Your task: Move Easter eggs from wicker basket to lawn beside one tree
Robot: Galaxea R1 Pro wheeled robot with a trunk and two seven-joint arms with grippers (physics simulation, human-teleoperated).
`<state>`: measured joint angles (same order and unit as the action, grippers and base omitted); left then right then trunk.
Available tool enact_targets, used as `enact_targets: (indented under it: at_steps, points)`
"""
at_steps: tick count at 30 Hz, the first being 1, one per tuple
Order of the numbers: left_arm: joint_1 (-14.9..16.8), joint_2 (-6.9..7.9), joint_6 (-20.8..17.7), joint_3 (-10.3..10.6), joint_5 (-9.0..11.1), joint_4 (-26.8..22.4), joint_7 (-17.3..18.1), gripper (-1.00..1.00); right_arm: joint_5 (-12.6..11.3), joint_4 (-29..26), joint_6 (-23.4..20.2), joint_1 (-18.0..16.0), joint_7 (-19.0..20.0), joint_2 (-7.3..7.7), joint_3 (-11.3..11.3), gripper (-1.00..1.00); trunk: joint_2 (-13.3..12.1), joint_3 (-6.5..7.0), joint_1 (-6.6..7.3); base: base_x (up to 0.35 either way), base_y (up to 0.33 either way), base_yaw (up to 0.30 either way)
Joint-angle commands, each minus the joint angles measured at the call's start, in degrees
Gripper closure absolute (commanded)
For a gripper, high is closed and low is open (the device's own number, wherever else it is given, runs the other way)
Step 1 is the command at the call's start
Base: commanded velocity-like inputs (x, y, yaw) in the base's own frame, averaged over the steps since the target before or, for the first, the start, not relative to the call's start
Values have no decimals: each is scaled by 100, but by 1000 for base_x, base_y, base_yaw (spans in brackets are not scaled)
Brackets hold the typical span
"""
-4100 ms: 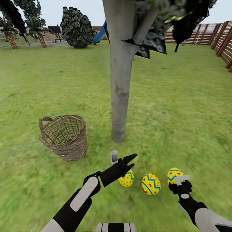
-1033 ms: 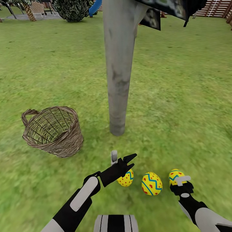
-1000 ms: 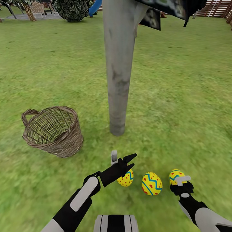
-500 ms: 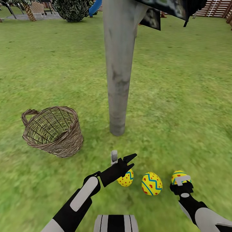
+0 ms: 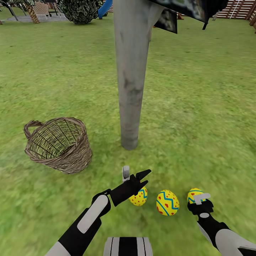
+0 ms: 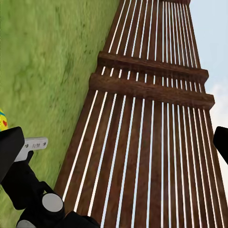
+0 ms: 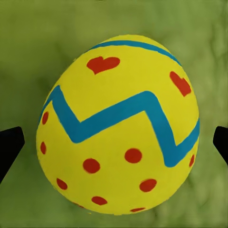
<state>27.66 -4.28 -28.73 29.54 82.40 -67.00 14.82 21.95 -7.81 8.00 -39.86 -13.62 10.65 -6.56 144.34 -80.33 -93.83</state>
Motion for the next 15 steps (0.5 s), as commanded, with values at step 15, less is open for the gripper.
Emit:
enact_targets:
  at_steps: [15]
  points:
    - [-11,-125,-82,24,31,2,-13,-100,63,-10,19,-4,-9,-27,-40,-100,-8,152,19,0,0,0]
